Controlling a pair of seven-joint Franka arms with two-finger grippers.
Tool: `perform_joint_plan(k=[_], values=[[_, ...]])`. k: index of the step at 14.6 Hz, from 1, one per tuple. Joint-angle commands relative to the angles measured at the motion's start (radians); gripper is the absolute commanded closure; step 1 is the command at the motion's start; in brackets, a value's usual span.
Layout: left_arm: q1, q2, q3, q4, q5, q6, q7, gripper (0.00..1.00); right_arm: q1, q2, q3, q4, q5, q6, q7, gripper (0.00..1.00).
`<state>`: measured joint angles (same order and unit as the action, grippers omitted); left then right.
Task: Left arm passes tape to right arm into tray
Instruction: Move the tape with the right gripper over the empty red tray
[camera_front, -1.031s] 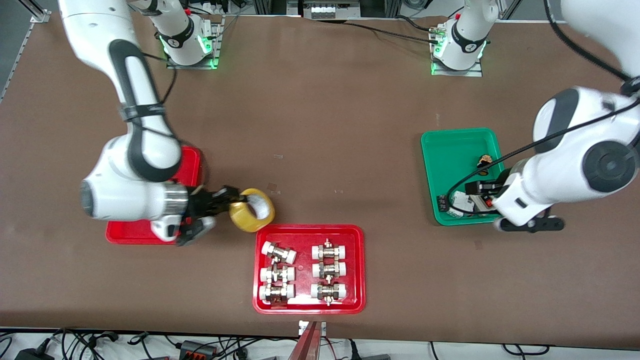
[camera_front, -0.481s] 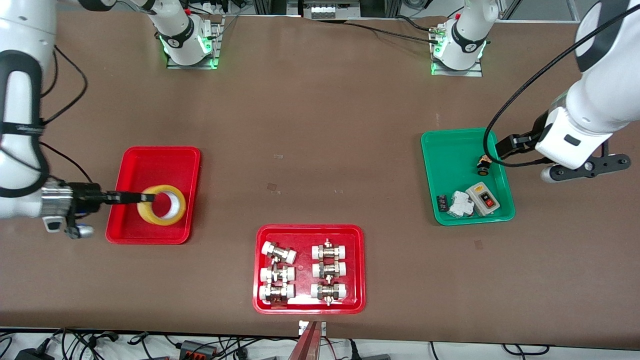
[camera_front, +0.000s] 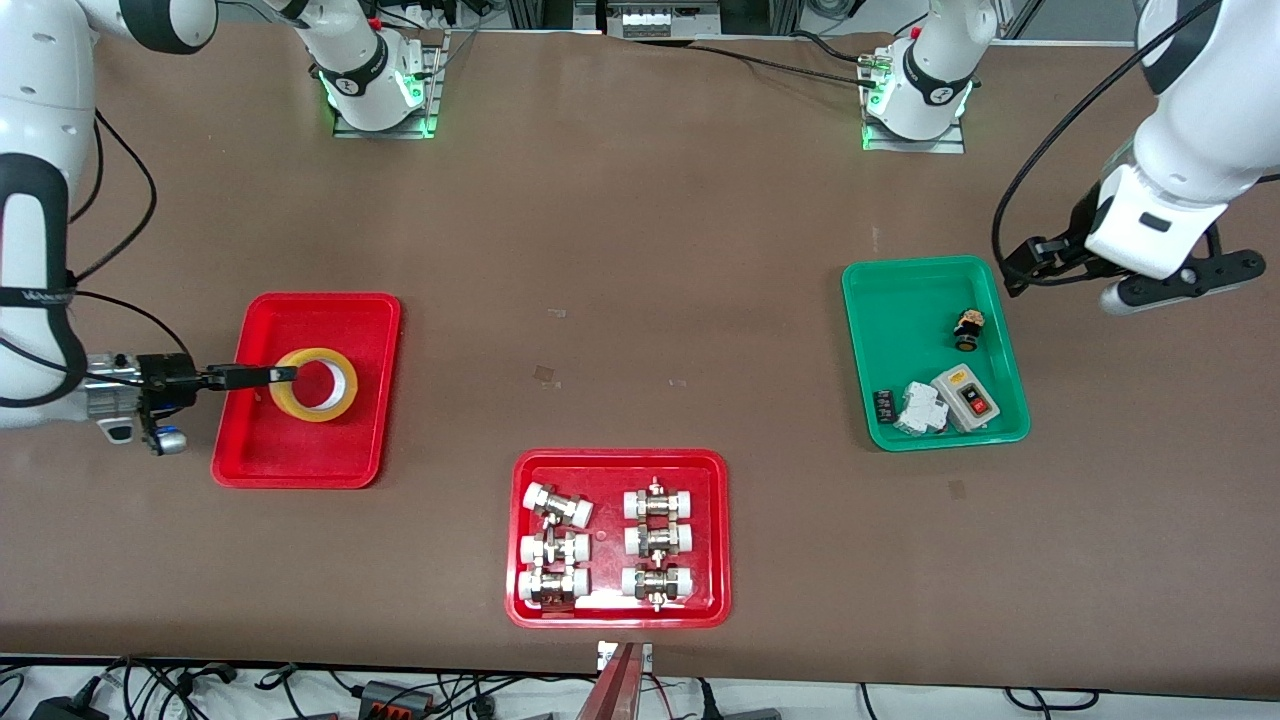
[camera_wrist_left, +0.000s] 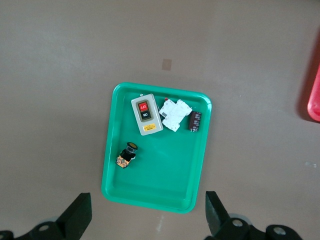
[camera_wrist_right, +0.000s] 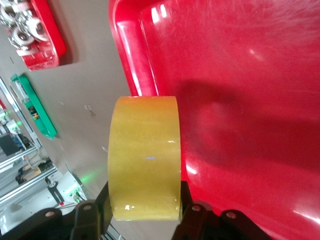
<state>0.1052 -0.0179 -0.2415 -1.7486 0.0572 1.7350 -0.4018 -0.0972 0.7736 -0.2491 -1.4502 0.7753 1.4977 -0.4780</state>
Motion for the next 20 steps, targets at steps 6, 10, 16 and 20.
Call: perform_joint_plan(k=[6,10,16,20], values=[[-0.007,0.012,-0.01,0.044,-0.034,-0.019,0.04,0.0,-0.03,0.042,0.021,0.016,0.056,-0.004,-0.142,0.0],[0.005,0.029,-0.002,0.072,-0.073,-0.028,0.28,0.0,-0.009,0.05,0.021,0.005,0.047,0.027,-0.151,0.0],[0.005,0.029,-0.007,0.096,-0.068,-0.077,0.278,0.0,0.005,0.049,0.019,0.014,-0.008,0.074,-0.201,0.0],[0.005,0.029,-0.002,0.095,-0.068,-0.081,0.279,0.0,0.019,0.047,0.019,0.008,-0.03,0.105,-0.214,0.0]])
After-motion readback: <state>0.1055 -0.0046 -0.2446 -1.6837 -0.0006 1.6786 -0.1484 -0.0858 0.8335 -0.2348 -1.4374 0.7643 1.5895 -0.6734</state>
